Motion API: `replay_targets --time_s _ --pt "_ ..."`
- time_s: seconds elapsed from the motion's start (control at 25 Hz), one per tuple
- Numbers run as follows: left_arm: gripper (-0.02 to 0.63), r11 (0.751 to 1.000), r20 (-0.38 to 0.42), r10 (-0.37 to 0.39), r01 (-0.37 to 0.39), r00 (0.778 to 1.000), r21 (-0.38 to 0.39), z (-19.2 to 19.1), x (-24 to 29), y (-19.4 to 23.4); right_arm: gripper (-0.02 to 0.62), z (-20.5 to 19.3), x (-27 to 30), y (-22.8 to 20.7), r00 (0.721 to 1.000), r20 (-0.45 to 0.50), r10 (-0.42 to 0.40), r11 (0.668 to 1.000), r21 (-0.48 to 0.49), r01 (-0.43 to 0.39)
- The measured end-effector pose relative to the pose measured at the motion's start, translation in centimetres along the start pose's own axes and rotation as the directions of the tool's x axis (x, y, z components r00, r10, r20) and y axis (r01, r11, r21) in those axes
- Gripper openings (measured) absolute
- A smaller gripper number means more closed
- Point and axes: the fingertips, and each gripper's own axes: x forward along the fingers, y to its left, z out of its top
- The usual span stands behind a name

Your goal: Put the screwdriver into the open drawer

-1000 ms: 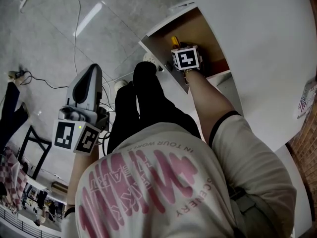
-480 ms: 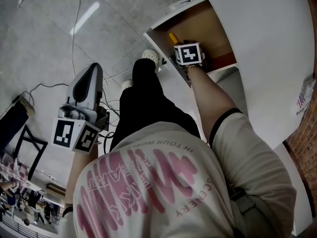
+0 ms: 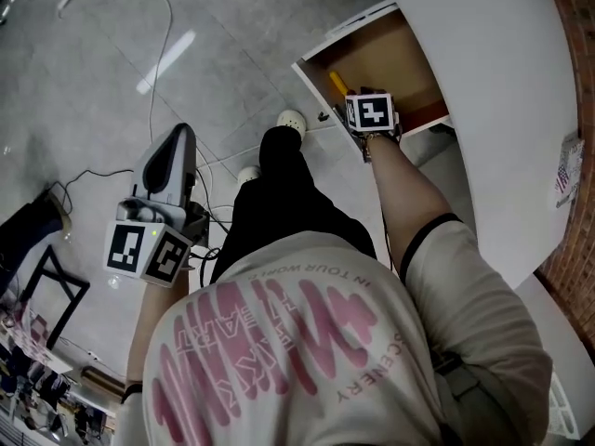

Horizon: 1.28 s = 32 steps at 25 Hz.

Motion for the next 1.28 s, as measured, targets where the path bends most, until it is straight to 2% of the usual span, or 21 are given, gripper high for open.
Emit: replay_targets --time_s 0.12,0.36,0.48,0.56,0.68,0.76,0.84,0.96,1.04,1.08,1.16,1.24,1.28 --pt "0.003 1.000 0.044 -0.022 0.022 0.999 0.005 1.8 -2.3 -0.3 0.103 0.7 -3.6 0.6 0.998 0.050 -0.024 1.000 0.018 0.023" --pt "0.004 0.996 0.140 -0.084 0.083 0.987 0.015 5.2 -6.9 -2.5 0.062 1.4 -12.6 2.6 0.974 0.225 -0.033 0.986 0.168 -0.005" --pt "0.003 0.995 0.203 -0.098 0.097 0.974 0.013 7.2 -9.3 -3.4 0.043 2.3 -17.7 4.2 0.937 0.347 -0.045 0.972 0.231 -0.039" --pt "0.003 0.994 0.251 -0.111 0.108 0.962 0.025 8.8 -10.8 -4.0 0.033 3.8 -21.1 5.7 0.894 0.446 -0.043 0.960 0.267 -0.087" --pt "0.004 0.990 0.316 -0.143 0.133 0.938 0.055 11.2 -12.9 -5.0 0.018 6.5 -26.2 8.5 0.806 0.592 -0.002 0.937 0.283 -0.206" --pt "0.003 0.987 0.346 -0.159 0.147 0.925 0.061 12.2 -14.3 -5.6 0.008 7.5 -30.1 10.1 0.747 0.665 0.002 0.931 0.272 -0.245" --pt "0.003 0.986 0.370 -0.169 0.155 0.914 0.067 12.8 -15.8 -6.4 0.008 7.5 -33.7 10.7 0.690 0.724 -0.029 0.917 0.294 -0.269" --pt "0.003 0.980 0.404 -0.190 0.145 0.895 0.139 14.0 -18.0 -7.8 0.008 6.9 -38.7 11.2 0.605 0.792 -0.081 0.871 0.351 -0.344" --pt "0.003 0.968 0.425 -0.220 0.144 0.878 0.203 15.3 -19.7 -8.9 0.008 7.1 -42.2 12.1 0.540 0.837 -0.089 0.866 0.332 -0.373" --pt "0.003 0.962 0.435 -0.236 0.145 0.869 0.231 16.1 -20.6 -9.4 0.008 7.5 -44.1 12.7 0.498 0.863 -0.087 0.874 0.306 -0.377" --pt "0.003 0.949 0.456 -0.262 0.139 0.850 0.285 17.4 -22.3 -10.3 0.008 8.4 -48.4 14.4 0.393 0.917 -0.065 0.897 0.226 -0.379" --pt "0.003 0.935 0.469 -0.284 0.132 0.836 0.330 18.3 -23.9 -11.3 0.007 9.0 -53.0 16.4 0.286 0.958 -0.018 0.929 0.122 -0.350" --pt "0.003 0.930 0.474 -0.296 0.136 0.829 0.342 18.6 -24.6 -11.8 0.007 9.1 -55.2 17.4 0.242 0.970 0.008 0.945 0.072 -0.319"
